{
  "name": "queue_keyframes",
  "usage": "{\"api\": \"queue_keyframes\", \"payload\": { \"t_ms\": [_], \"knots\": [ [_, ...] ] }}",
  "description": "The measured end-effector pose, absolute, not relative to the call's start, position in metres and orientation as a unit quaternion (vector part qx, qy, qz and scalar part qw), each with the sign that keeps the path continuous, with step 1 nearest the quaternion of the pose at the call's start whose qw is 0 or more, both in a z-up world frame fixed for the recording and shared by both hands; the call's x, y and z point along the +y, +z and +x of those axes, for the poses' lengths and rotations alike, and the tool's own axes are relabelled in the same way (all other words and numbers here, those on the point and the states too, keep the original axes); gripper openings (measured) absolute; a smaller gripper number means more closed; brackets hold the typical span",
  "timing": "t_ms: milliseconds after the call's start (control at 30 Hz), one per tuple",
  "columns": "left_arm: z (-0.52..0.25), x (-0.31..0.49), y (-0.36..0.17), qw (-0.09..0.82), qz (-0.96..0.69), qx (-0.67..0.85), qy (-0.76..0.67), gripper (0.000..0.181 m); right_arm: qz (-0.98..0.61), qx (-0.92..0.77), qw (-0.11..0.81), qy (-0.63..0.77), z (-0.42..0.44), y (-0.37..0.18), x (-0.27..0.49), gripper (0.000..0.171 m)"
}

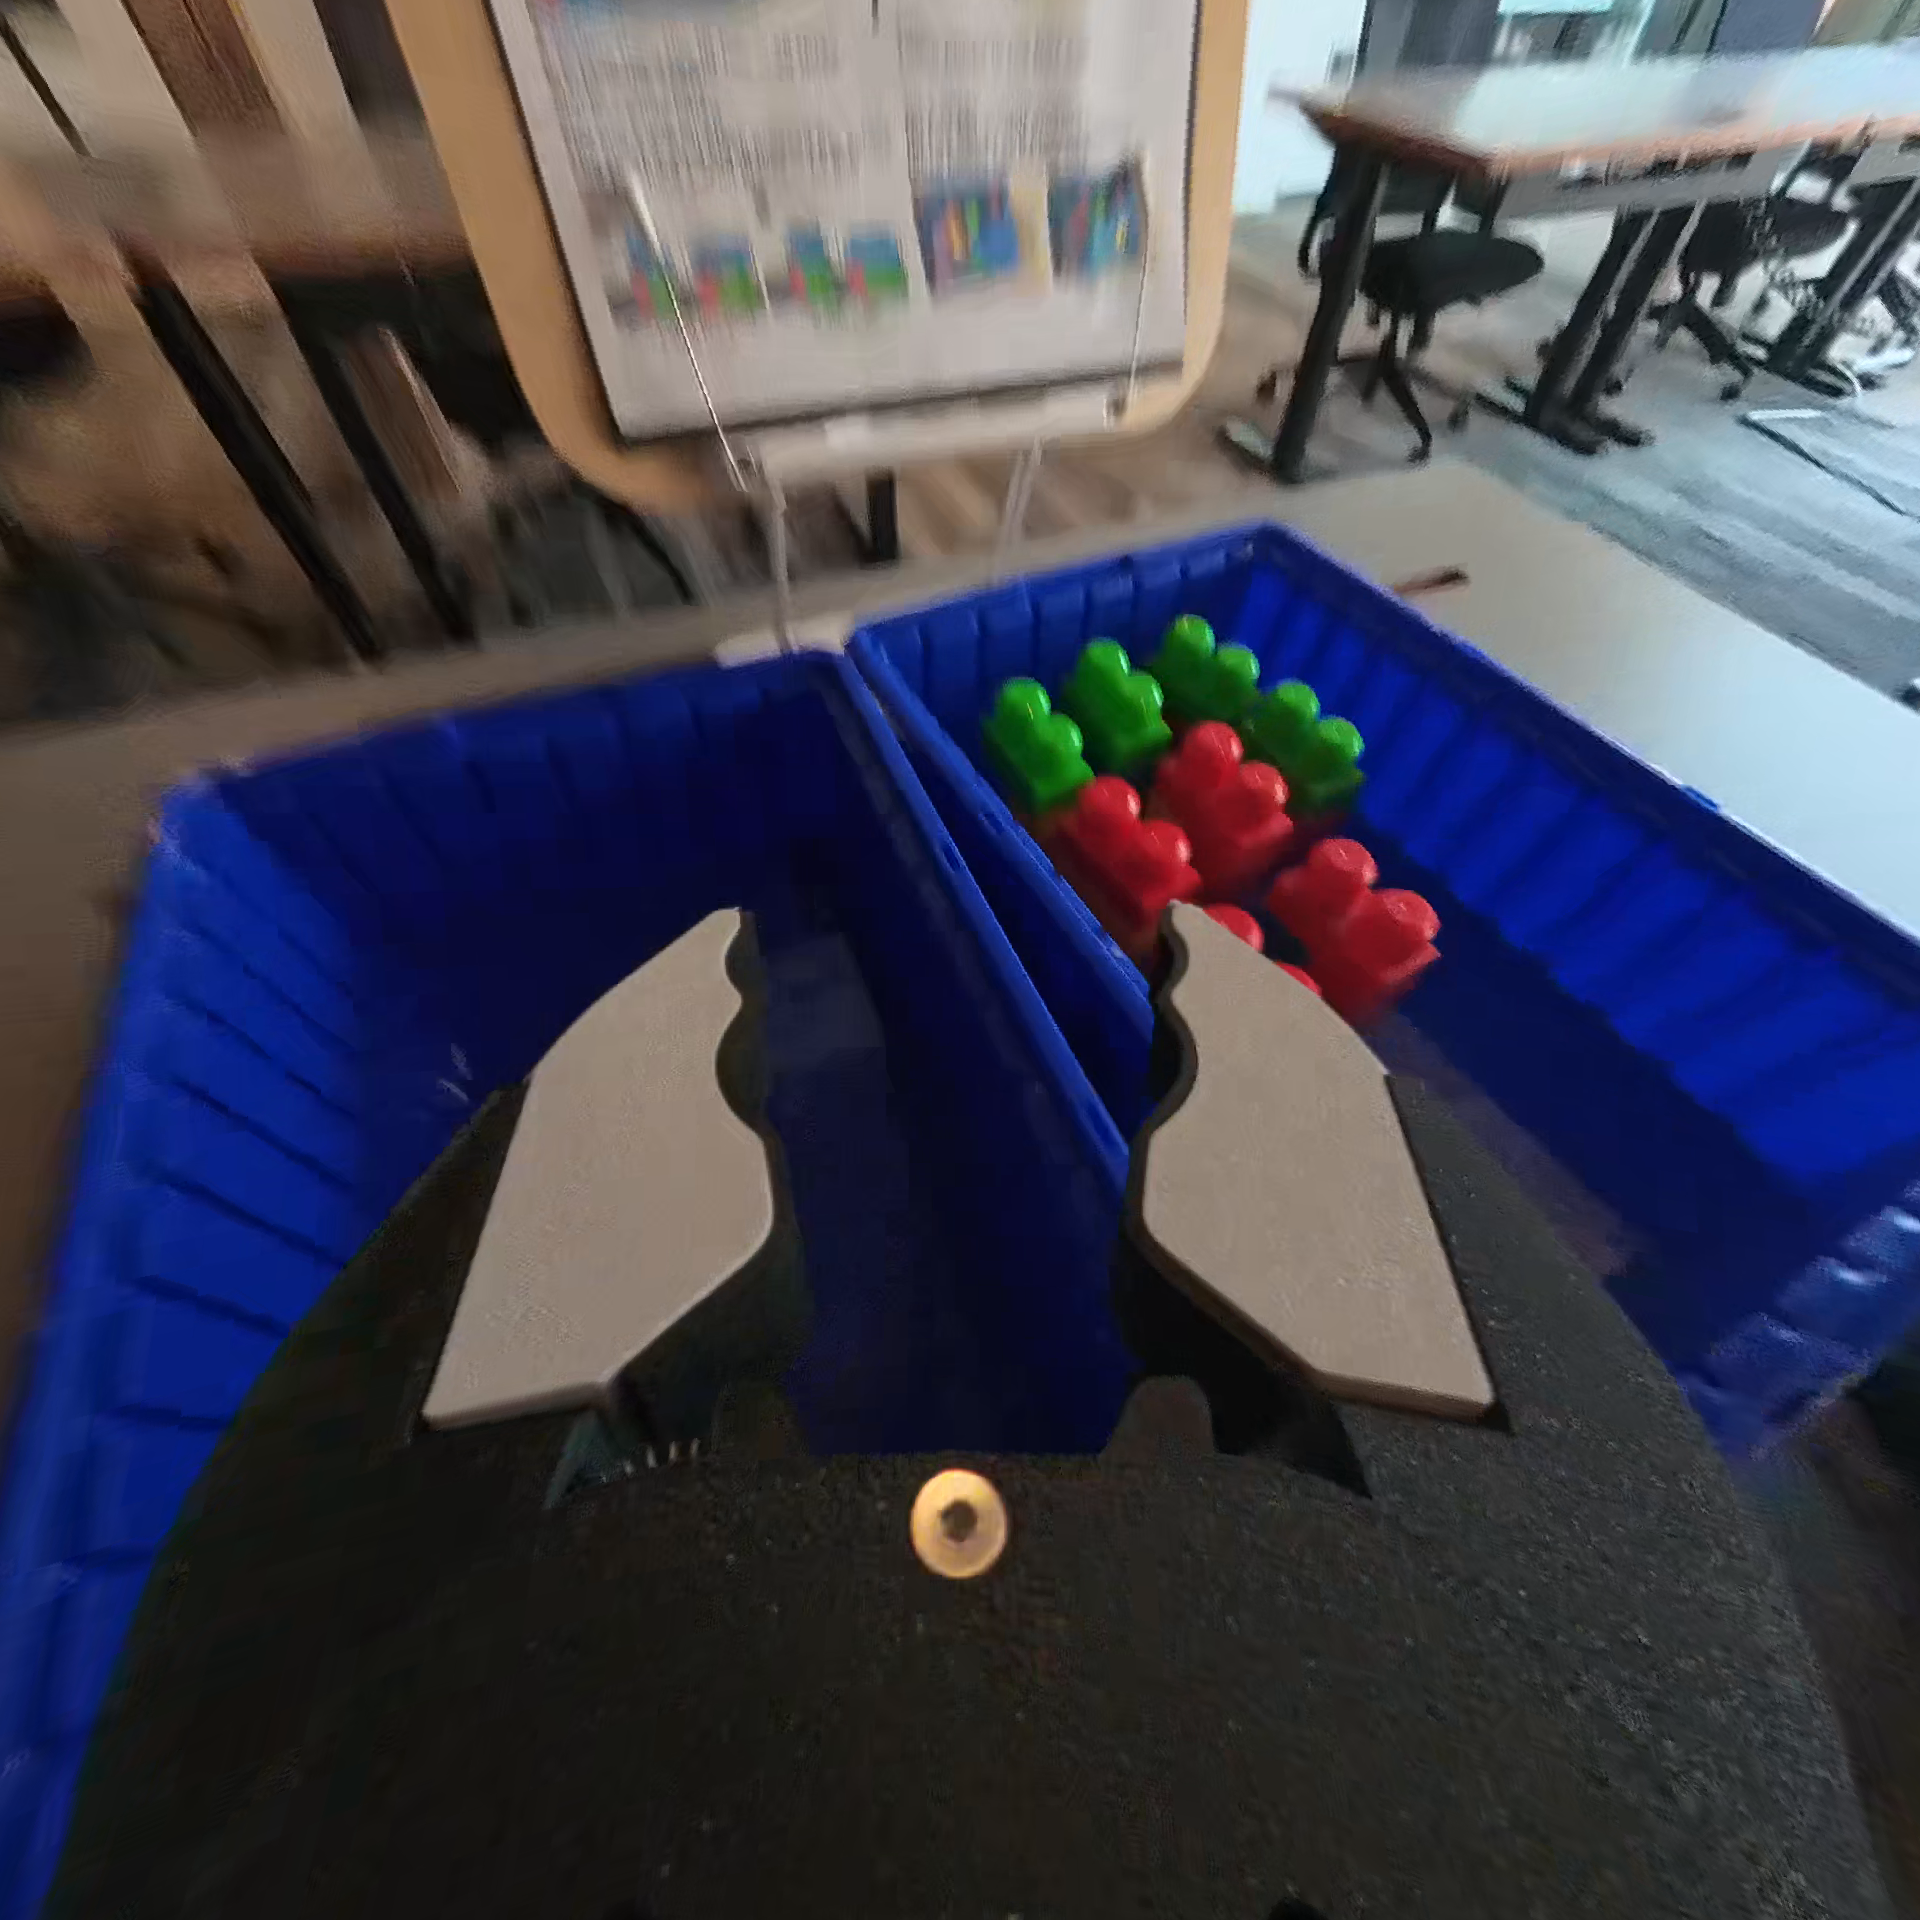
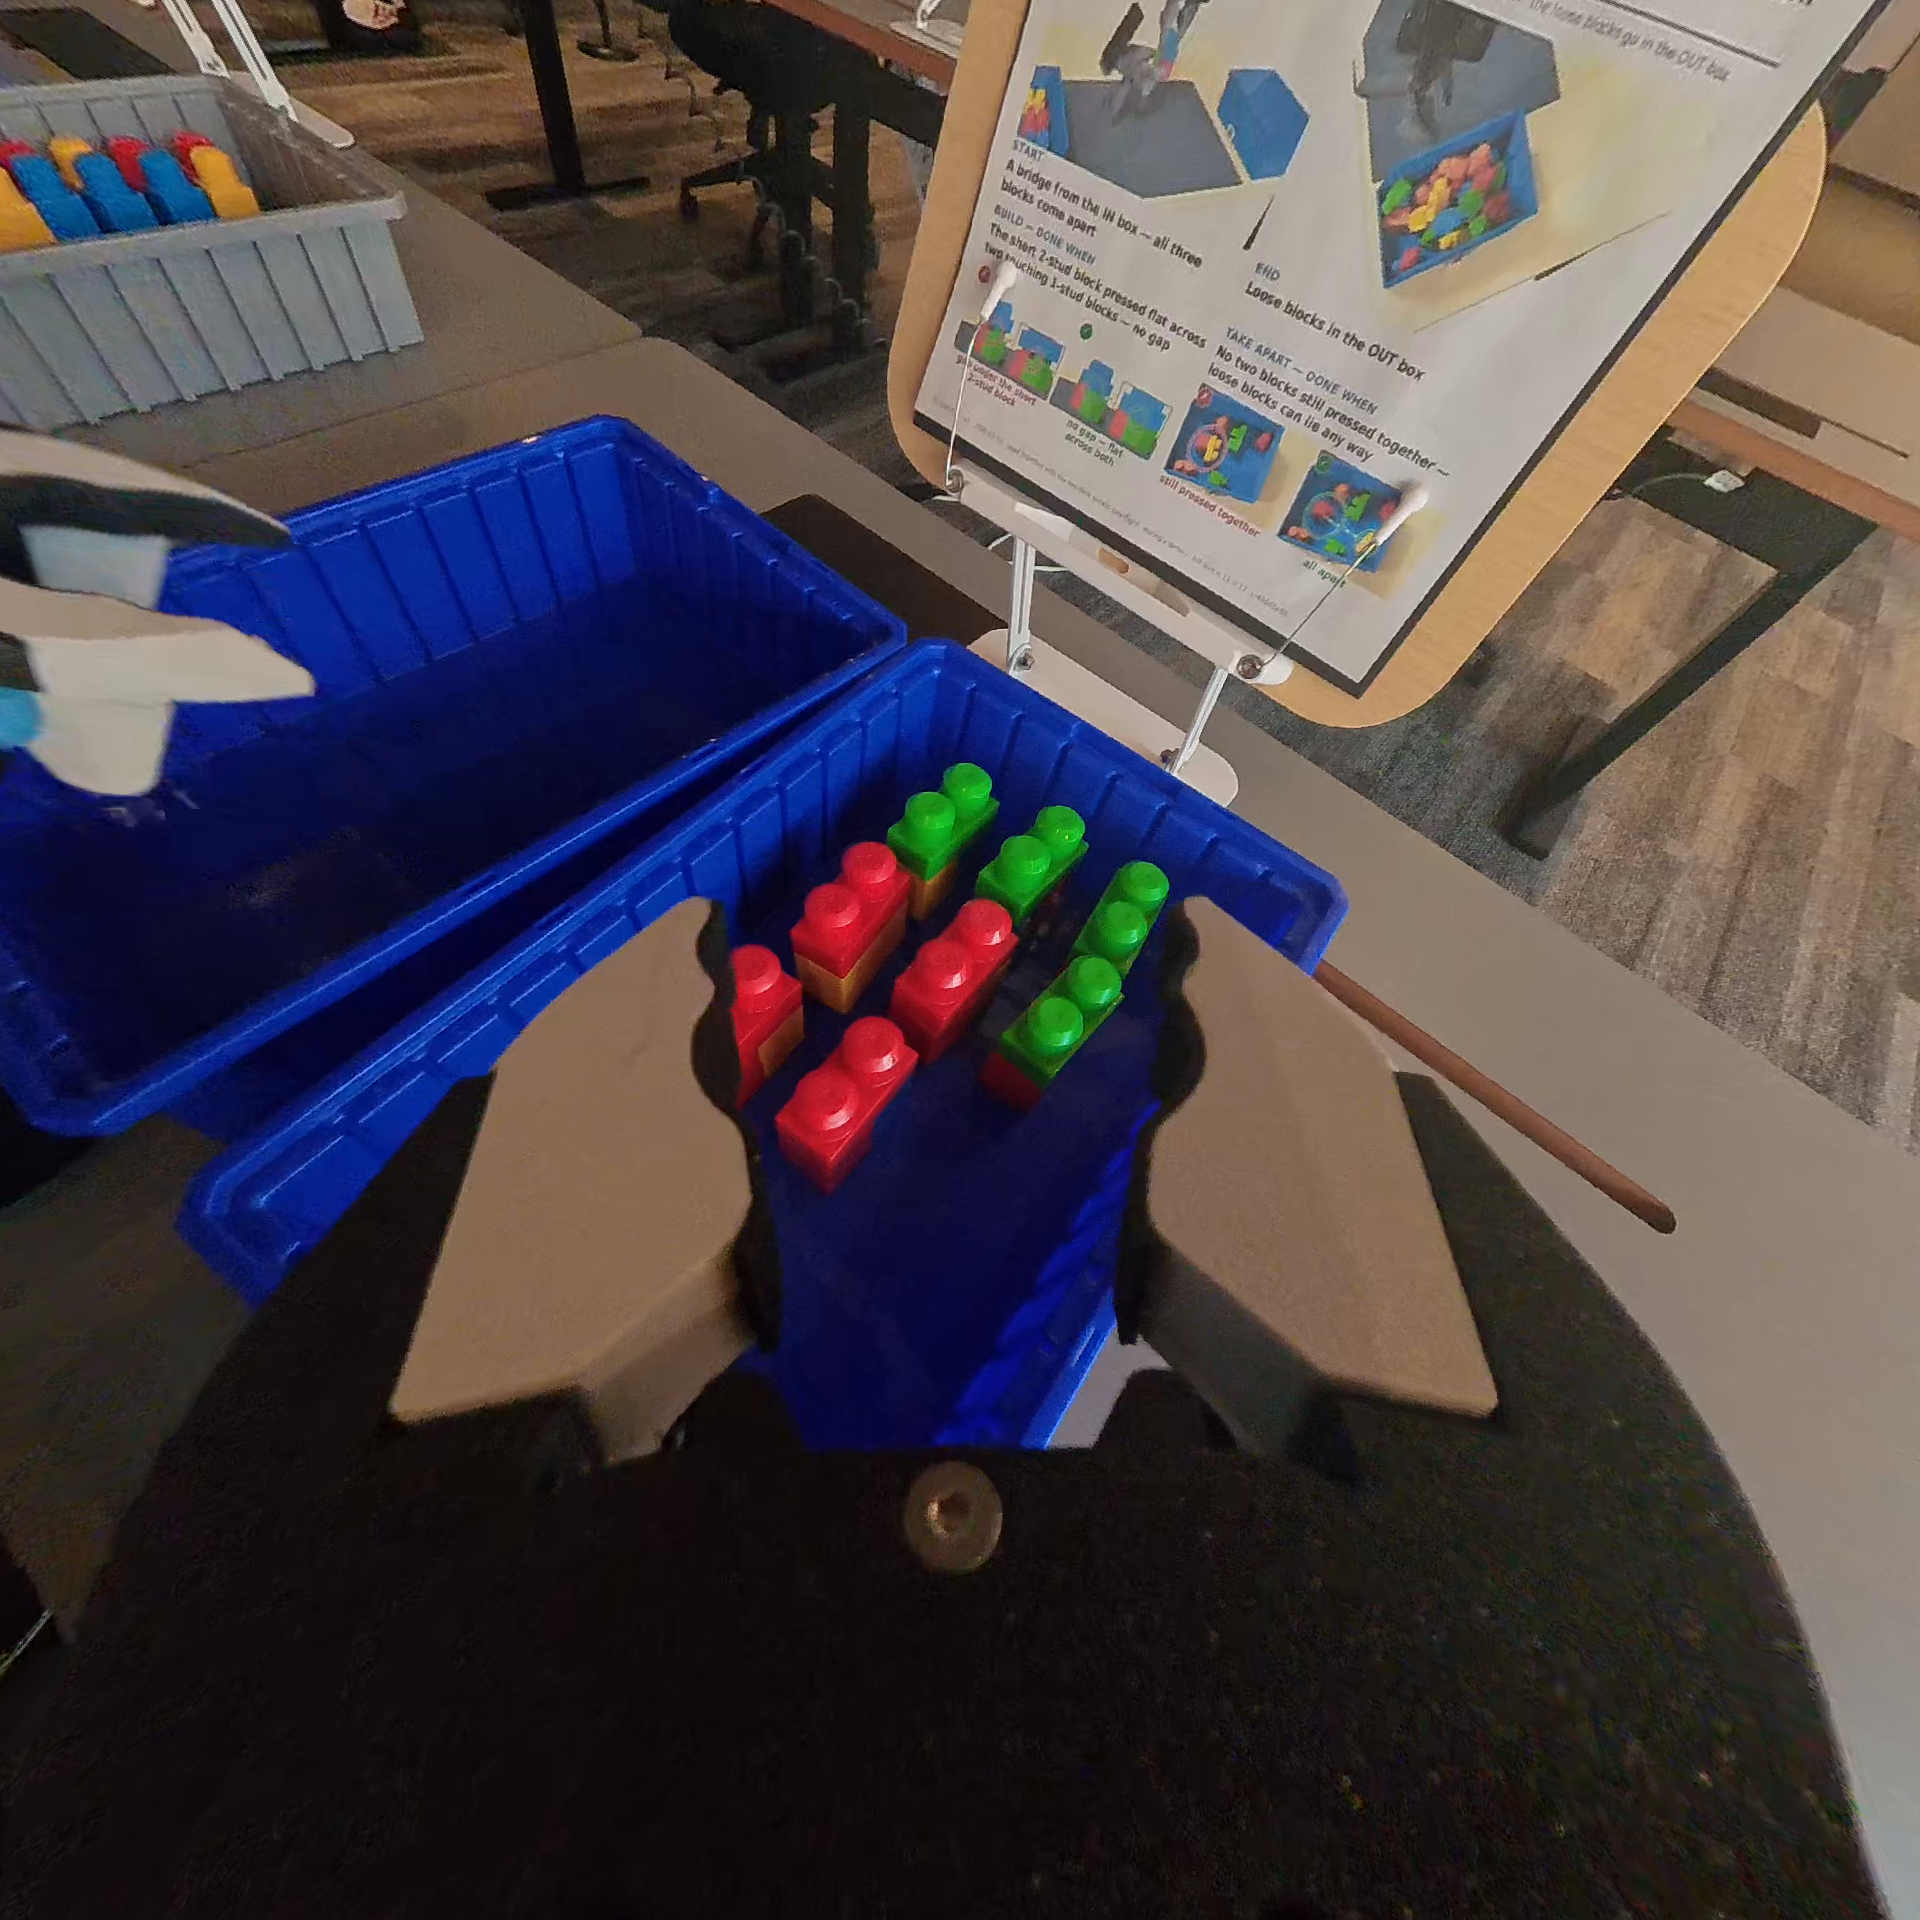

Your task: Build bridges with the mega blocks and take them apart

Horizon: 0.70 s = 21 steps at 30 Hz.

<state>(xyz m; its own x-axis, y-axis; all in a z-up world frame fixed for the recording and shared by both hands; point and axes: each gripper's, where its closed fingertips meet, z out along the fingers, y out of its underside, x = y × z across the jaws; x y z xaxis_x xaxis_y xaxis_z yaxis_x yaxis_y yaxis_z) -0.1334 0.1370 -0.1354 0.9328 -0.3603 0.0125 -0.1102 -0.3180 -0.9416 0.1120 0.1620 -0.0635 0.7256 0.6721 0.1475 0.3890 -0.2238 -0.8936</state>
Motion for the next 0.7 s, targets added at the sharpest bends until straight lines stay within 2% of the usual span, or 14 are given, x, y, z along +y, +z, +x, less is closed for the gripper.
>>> {"api": "queue_keyframes", "payload": {
  "t_ms": [67, 133, 167, 300, 367, 433, 500, 533, 600, 633, 700],
  "knots": [
    [-0.133, 0.130, -0.123, 0.600, -0.773, 0.169, -0.118, 0.080, -0.767, -0.343, 0.525, 0.133, 0.111, -0.062, 0.163, 0.078],
    [-0.131, 0.126, -0.115, 0.618, -0.751, 0.164, -0.163, 0.099, -0.763, -0.344, 0.532, 0.130, 0.110, -0.060, 0.164, 0.077],
    [-0.128, 0.124, -0.109, 0.635, -0.730, 0.172, -0.184, 0.101, -0.757, -0.345, 0.540, 0.126, 0.109, -0.057, 0.164, 0.076],
    [-0.121, 0.108, -0.062, 0.755, -0.589, 0.193, -0.212, 0.127, -0.709, -0.358, 0.602, 0.086, 0.103, -0.039, 0.165, 0.066],
    [-0.116, 0.101, -0.058, 0.755, -0.577, 0.209, -0.232, 0.126, -0.676, -0.370, 0.634, 0.066, 0.098, -0.029, 0.163, 0.063],
    [-0.118, 0.095, -0.048, 0.771, -0.553, 0.216, -0.229, 0.118, -0.643, -0.381, 0.661, 0.060, 0.090, -0.020, 0.160, 0.063],
    [-0.117, 0.086, -0.040, 0.786, -0.528, 0.242, -0.212, 0.117, -0.623, -0.392, 0.674, 0.063, 0.082, -0.016, 0.156, 0.072],
    [-0.118, 0.079, -0.034, 0.799, -0.508, 0.251, -0.201, 0.103, -0.617, -0.398, 0.676, 0.065, 0.078, -0.015, 0.155, 0.078],
    [-0.115, 0.057, -0.021, 0.825, -0.443, 0.296, -0.187, 0.044, -0.605, -0.412, 0.678, 0.073, 0.068, -0.015, 0.153, 0.094],
    [-0.118, 0.050, -0.015, 0.841, -0.419, 0.295, -0.173, 0.029, -0.598, -0.422, 0.676, 0.081, 0.062, -0.016, 0.151, 0.094],
    [-0.130, 0.049, -0.007, 0.867, -0.396, 0.274, -0.130, 0.030, -0.576, -0.453, 0.674, 0.099, 0.048, -0.018, 0.143, 0.083]
  ]
}}
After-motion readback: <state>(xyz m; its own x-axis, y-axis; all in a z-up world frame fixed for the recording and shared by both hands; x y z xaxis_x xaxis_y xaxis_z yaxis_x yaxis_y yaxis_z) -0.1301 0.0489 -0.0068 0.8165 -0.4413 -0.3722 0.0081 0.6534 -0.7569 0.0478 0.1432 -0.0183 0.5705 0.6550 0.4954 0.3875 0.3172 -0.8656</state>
